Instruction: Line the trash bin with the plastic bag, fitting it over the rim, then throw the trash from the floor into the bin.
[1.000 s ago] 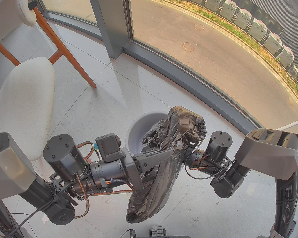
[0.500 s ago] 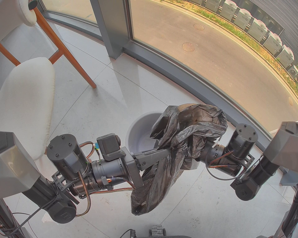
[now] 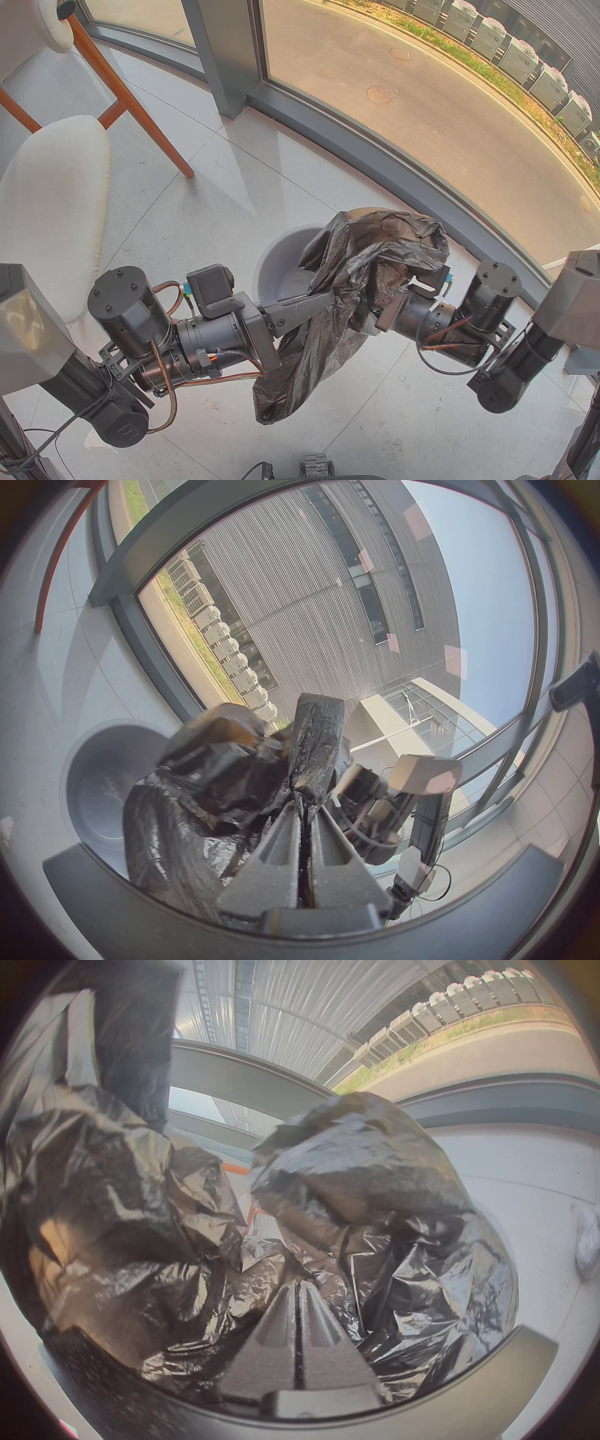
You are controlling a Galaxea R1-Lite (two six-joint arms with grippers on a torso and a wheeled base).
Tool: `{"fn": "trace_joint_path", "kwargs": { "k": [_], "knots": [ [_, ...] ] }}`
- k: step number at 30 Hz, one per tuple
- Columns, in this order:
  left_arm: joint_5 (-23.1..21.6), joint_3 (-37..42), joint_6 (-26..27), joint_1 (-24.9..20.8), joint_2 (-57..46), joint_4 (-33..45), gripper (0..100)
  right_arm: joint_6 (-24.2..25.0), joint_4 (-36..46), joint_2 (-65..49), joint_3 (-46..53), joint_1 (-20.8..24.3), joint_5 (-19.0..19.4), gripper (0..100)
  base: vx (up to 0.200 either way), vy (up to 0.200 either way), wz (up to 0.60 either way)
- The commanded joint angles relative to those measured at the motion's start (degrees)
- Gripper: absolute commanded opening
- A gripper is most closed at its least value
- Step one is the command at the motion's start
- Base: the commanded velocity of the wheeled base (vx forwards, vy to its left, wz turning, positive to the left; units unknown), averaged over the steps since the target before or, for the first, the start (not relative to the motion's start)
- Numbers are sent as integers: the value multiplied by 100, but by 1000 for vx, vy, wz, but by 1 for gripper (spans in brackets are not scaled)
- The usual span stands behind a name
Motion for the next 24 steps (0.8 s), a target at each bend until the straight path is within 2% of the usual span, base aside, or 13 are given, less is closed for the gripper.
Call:
{"fn": "trace_joint_path", "kwargs": {
  "k": [1,3,6,11,12,18,24],
  "knots": [
    [58,47,-876,-181,-625,-105,0,-151,-23,918,-645,240,-480,0,0,0,0],
    [85,82,-1315,-252,-976,80,0,-142,-23,936,-601,363,-480,0,0,0,0],
    [102,47,-1315,-252,-1099,519,0,-151,-23,954,-593,381,-489,0,0,0,0],
    [85,82,-1315,-261,-932,519,0,-186,-32,962,-575,293,-489,0,0,0,0],
    [85,91,-1315,-261,-818,502,0,-195,-32,945,-558,284,-489,100,0,0,0],
    [76,100,-1315,-252,-247,-78,0,-230,-32,540,-276,12,-577,100,0,0,0],
    [76,144,-1315,-243,-106,-105,0,-186,-14,-400,198,-392,-550,100,0,0,0]
  ]
}}
